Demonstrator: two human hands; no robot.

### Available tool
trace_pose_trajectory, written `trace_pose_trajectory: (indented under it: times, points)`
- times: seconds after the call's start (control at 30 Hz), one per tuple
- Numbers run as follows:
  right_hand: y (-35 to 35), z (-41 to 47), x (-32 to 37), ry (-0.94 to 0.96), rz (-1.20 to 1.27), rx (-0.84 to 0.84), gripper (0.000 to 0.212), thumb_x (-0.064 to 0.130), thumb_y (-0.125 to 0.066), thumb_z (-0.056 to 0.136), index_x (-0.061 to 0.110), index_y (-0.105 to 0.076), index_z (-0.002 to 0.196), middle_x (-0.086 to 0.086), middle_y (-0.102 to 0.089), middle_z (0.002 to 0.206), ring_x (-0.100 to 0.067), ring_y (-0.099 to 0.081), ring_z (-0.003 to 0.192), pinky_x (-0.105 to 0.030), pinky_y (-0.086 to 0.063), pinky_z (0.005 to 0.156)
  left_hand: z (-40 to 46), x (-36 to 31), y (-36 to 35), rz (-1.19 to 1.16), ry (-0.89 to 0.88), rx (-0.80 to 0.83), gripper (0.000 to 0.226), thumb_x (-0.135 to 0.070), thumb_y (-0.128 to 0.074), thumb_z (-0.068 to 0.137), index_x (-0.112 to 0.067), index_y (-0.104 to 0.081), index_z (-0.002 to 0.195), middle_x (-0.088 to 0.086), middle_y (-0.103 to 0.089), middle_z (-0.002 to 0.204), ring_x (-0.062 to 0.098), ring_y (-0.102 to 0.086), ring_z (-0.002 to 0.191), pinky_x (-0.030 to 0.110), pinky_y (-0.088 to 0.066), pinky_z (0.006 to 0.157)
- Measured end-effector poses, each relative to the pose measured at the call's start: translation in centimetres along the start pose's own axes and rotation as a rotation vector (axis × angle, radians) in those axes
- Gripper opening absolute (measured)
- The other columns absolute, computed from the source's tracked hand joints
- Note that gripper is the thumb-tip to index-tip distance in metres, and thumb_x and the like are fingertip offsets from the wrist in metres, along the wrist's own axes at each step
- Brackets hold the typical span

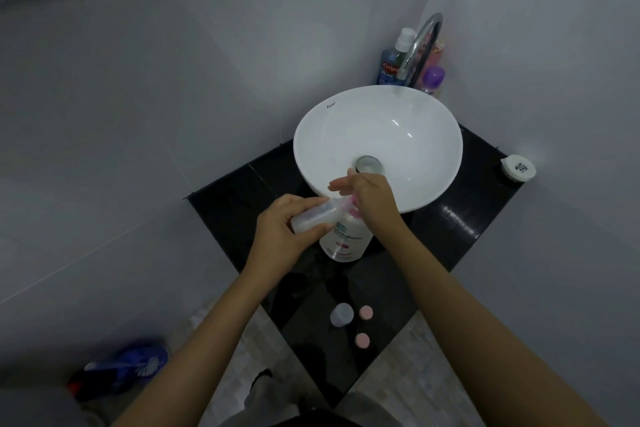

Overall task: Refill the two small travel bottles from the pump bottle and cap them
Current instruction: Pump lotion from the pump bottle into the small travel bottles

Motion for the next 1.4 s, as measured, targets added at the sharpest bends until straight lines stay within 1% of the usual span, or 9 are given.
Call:
trace_pose_trajectory:
  times: [0.13,0.27,0.4,0.47,0.6,0.73,1.07,1.27,1.4]
  points:
    - [0.4,-0.2,1.1,0.069,-0.027,-0.001,0.036,0.022,-0.045,0.097,0.003,-0.074,0.088,0.003,-0.069,0.068,-0.006,-0.062,0.066,-0.028,-0.051,0.068,0.4,-0.6,-0.1,-0.018,-0.030,-0.012,0.040,-0.027,-0.076,0.074,-0.021,-0.067,0.113,-0.001,-0.064,0.104,0.005,-0.060,0.097,0.011,-0.050,0.080]
    - [0.2,-0.1,0.5,0.079,0.006,-0.008,0.041,0.023,-0.042,0.098,0.019,-0.074,0.071,0.012,-0.069,0.066,-0.003,-0.062,0.062,-0.029,-0.052,0.066,0.5,-0.4,0.0,-0.017,-0.038,-0.011,0.039,-0.032,-0.075,0.073,-0.028,-0.066,0.111,-0.003,-0.064,0.103,0.005,-0.060,0.097,0.012,-0.051,0.080]
    - [-0.3,-0.2,-0.7,0.076,-0.070,-0.047,0.044,0.029,-0.040,0.095,0.031,-0.073,0.065,0.020,-0.060,0.063,-0.008,-0.055,0.070,-0.048,-0.049,0.092,0.0,0.4,-0.2,-0.031,-0.010,0.005,0.037,-0.028,-0.076,0.075,-0.030,-0.067,0.110,-0.005,-0.065,0.101,0.004,-0.061,0.095,0.012,-0.050,0.079]
    - [-0.2,-0.2,-0.6,0.070,-0.109,-0.039,0.043,0.031,-0.041,0.094,0.033,-0.072,0.063,0.020,-0.059,0.062,-0.010,-0.055,0.070,-0.050,-0.048,0.093,-0.2,0.6,-0.2,-0.057,0.000,0.011,0.035,-0.025,-0.076,0.076,-0.033,-0.066,0.109,-0.007,-0.065,0.101,0.001,-0.061,0.095,0.012,-0.050,0.079]
    - [0.5,0.1,0.7,0.049,-0.115,0.014,0.034,0.031,-0.049,0.093,0.019,-0.076,0.076,0.005,-0.067,0.079,-0.014,-0.059,0.078,-0.039,-0.054,0.076,-0.3,0.3,-0.2,-0.088,-0.009,0.020,0.035,-0.026,-0.075,0.077,-0.033,-0.065,0.110,-0.013,-0.064,0.103,-0.001,-0.060,0.098,0.010,-0.050,0.079]
    - [0.5,0.0,1.5,0.087,-0.114,0.011,0.035,0.026,-0.045,0.096,0.009,-0.074,0.090,0.004,-0.071,0.082,-0.012,-0.061,0.081,-0.038,-0.052,0.080,-0.3,0.1,-0.2,-0.079,-0.005,0.007,0.036,-0.028,-0.074,0.077,-0.033,-0.063,0.111,-0.015,-0.062,0.105,-0.003,-0.059,0.100,0.009,-0.050,0.080]
    - [-0.3,-0.4,-0.2,0.066,-0.169,-0.041,0.044,0.027,-0.039,0.097,0.030,-0.069,0.066,0.008,-0.067,0.081,-0.015,-0.058,0.082,-0.054,-0.045,0.098,-0.4,0.7,-0.3,-0.038,0.002,0.017,0.036,-0.029,-0.074,0.077,-0.028,-0.066,0.113,-0.009,-0.063,0.101,-0.001,-0.058,0.095,0.020,-0.049,0.080]
    - [0.2,-0.1,1.4,0.055,-0.092,-0.025,0.035,0.021,-0.044,0.096,0.010,-0.074,0.082,-0.001,-0.072,0.080,-0.019,-0.062,0.084,-0.034,-0.053,0.073,0.2,0.1,-0.1,-0.038,-0.035,0.007,0.035,-0.032,-0.074,0.076,-0.034,-0.064,0.110,-0.016,-0.063,0.103,-0.001,-0.059,0.099,0.016,-0.051,0.080]
    - [0.0,-0.2,0.4,0.036,-0.012,-0.062,0.040,0.022,-0.040,0.096,0.020,-0.072,0.072,0.008,-0.072,0.076,-0.009,-0.061,0.075,-0.028,-0.049,0.063,0.2,0.4,-0.1,-0.054,-0.041,0.002,0.036,-0.033,-0.074,0.076,-0.034,-0.064,0.110,-0.016,-0.063,0.104,0.000,-0.059,0.100,0.013,-0.051,0.081]
Point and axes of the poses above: each hand's wrist, its own z-axis towards the middle knuckle, its own y-axis out of the back of the hand, x = y × z, the point moved 3 cm from there along z, towards the middle knuckle
